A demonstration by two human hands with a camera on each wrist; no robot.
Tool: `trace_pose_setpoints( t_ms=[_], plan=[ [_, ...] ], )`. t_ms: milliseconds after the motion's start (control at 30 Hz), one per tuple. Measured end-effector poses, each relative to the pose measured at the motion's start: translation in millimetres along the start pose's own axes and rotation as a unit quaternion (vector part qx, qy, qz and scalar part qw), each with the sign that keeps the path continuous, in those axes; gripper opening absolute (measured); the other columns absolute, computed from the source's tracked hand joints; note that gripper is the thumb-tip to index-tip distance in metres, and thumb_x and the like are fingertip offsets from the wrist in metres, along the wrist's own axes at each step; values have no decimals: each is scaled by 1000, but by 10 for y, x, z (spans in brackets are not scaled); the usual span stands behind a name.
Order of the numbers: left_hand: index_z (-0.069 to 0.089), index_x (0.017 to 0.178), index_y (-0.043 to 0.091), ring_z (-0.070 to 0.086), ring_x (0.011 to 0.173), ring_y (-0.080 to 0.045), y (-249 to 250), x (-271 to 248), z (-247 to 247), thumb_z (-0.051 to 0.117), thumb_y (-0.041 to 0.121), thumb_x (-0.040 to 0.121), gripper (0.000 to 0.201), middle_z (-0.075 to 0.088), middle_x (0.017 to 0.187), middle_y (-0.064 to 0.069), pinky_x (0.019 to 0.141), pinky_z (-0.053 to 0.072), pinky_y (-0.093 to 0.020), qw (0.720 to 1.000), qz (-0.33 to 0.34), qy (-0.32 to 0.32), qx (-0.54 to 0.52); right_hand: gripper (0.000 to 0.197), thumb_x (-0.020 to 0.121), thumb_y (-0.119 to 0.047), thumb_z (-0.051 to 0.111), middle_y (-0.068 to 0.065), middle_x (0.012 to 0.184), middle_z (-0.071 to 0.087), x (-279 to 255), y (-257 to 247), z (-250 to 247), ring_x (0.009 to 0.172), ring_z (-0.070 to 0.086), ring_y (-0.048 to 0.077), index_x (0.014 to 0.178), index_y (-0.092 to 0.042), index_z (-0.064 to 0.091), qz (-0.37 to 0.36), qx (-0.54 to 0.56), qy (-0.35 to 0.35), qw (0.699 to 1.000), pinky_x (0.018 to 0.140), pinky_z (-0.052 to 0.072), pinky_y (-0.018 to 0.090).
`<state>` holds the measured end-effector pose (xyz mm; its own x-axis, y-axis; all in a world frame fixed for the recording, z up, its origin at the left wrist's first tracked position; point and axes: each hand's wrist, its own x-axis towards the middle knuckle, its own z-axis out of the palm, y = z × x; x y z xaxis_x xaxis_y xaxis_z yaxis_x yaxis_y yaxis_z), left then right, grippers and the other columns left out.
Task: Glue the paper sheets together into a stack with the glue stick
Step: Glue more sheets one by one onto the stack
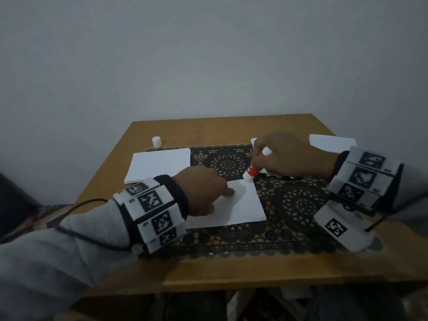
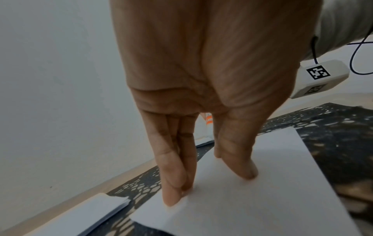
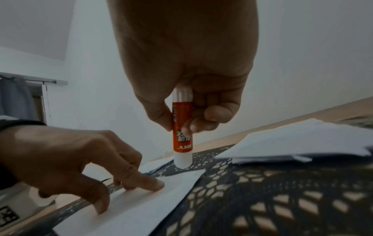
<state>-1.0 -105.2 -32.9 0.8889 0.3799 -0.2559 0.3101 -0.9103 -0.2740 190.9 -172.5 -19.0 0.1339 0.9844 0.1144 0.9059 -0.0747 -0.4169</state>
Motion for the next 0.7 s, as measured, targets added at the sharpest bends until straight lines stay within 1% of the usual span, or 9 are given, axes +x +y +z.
trace_pose_setpoints(
  t_ms=[67,133,167,233,267,333,600,700],
  plan=[
    [29,148,32,58,101,-25,23,-9,11,58,27,93,63,59,118,-7,70,41,-27,1000,-2,-1,11,13,85,-31,64,-6,83,65,-8,1,66,76,57,10,76,-21,65,-14,-13,6,1000,62,41,21],
    [29,148,32,59,99,-25,34,-10,25,57,27,93,62,60,115,-8,69,43,-29,1000,-3,-6,23,13,86,-29,63,-7,88,64,-32,-9,123,79,56,8,82,-18,68,-30,-19,8,999,62,41,19],
    [29,148,32,59,100,-25,34,-9,28,58,27,92,62,60,115,-8,70,44,-30,1000,-3,-7,26,12,86,-28,63,-7,88,65,-44,-13,149,80,58,10,84,-17,69,-38,-18,11,999,64,44,21],
    [29,148,33,58,101,-25,25,-1,34,58,27,92,63,60,117,-7,73,46,-30,1000,-5,-9,24,12,86,-25,64,-5,86,67,-66,-20,178,80,61,13,83,-15,70,-50,-11,11,999,71,50,30],
    [29,148,33,58,101,-25,19,2,39,58,27,92,63,59,117,-7,74,47,-30,1000,-6,-10,22,12,86,-25,64,-5,85,68,-76,-23,181,79,62,15,82,-15,70,-53,-9,8,999,72,51,34],
    [29,148,33,58,101,-25,12,4,45,58,28,92,63,59,117,-7,74,46,-30,1000,-8,-9,18,11,84,-24,65,-7,82,68,-91,-21,183,77,62,14,79,-15,68,-57,-5,0,998,73,52,39],
    [28,148,33,56,102,-26,12,-2,54,57,26,93,63,58,117,-8,70,42,-29,1000,-6,-5,18,12,82,-25,67,-11,78,68,-255,-40,148,78,62,9,74,-18,68,-53,25,-37,998,78,53,41],
    [29,148,34,56,100,-25,13,-12,82,55,26,93,61,56,116,-8,71,43,-29,1000,-14,-7,-4,13,81,-28,66,-11,76,68,-345,-74,134,76,63,10,72,-20,68,-48,34,-59,997,77,54,44]
  ],
)
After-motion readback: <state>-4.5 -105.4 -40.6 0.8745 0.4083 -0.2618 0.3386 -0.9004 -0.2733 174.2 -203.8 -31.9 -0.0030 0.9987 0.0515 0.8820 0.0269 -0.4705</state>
